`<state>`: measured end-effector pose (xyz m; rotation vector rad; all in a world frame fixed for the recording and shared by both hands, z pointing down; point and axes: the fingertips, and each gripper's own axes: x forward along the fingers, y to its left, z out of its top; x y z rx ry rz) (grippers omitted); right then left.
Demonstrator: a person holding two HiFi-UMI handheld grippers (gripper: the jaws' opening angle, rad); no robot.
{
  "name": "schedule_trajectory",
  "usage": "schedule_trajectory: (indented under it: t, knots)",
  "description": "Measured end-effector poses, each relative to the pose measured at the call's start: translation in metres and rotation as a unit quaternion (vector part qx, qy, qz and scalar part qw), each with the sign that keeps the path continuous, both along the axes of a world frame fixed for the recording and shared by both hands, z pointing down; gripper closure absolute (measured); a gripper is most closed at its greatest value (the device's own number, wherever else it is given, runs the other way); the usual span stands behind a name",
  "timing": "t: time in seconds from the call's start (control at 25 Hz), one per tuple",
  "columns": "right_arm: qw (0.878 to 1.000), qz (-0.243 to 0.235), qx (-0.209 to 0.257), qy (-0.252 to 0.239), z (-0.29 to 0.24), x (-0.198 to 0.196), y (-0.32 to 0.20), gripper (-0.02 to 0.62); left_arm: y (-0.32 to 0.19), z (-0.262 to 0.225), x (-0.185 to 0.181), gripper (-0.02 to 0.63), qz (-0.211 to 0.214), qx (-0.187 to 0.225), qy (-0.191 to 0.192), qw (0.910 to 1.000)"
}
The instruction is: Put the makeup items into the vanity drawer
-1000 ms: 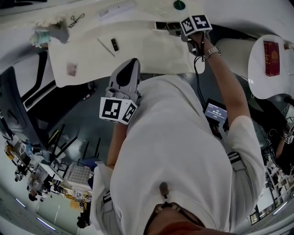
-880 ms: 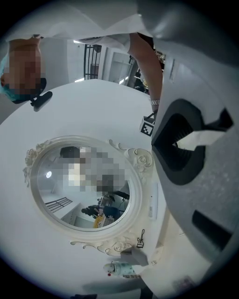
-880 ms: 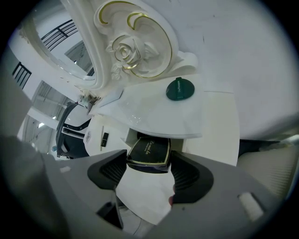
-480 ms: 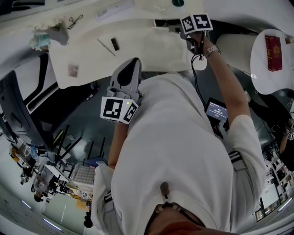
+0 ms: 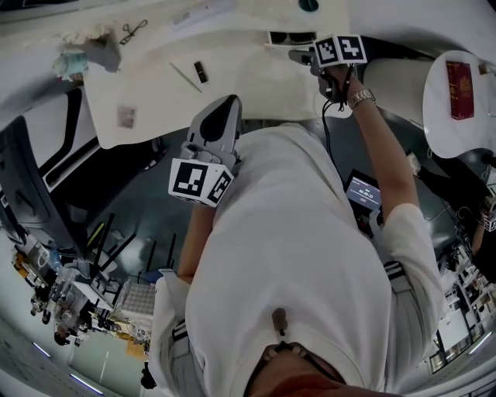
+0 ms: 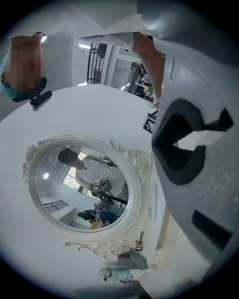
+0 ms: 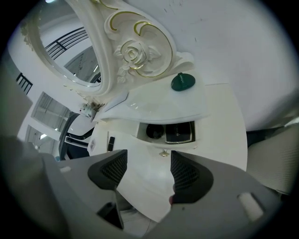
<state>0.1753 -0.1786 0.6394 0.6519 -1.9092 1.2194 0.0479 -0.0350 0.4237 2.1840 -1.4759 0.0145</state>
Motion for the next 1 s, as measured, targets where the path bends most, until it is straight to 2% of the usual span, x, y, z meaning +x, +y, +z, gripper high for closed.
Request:
schedule_trajectory:
  t: [0.2, 0.24, 0.36, 0.4, 0.56, 0.68, 0.84, 1.0]
  knots:
    - [0.999, 0.018, 0.021, -0.028, -0.02, -0.017, 0.02, 0.372, 0.004, -0.004, -0.01, 0.6, 0.02, 0.009, 0.007, 0.9997]
    - [0.999, 0.022, 0.029, -0.035, -0.027, -0.021, 0.023, 0.405, 0.005, -0.004, -0.013, 0.6, 0.023, 0.011, 0.009, 0.9996]
    - [0.995, 0.043, 0.066, -0.056, -0.053, -0.037, 0.032, 0.572, 0.008, -0.006, -0.023, 0.6, 0.031, 0.015, 0.017, 0.9992]
    - [0.993, 0.052, 0.078, -0.068, -0.063, -0.044, 0.035, 0.589, 0.009, -0.007, -0.027, 0.6, 0.034, 0.016, 0.02, 0.9991]
    - [0.981, 0.071, 0.134, -0.123, -0.103, -0.076, 0.046, 0.589, 0.011, -0.008, -0.039, 0.6, 0.047, 0.021, 0.026, 0.9983]
    - [0.968, 0.062, 0.197, -0.141, -0.128, -0.094, 0.056, 0.589, 0.014, -0.009, -0.045, 0.6, 0.059, 0.027, 0.025, 0.9976]
    - [0.946, 0.052, 0.276, -0.159, -0.163, -0.116, 0.074, 0.589, 0.019, -0.012, -0.051, 0.6, 0.081, 0.032, 0.023, 0.996]
    - [0.923, 0.075, 0.333, -0.175, -0.201, -0.132, 0.092, 0.589, 0.024, -0.018, -0.063, 0.6, 0.091, 0.046, 0.018, 0.9946]
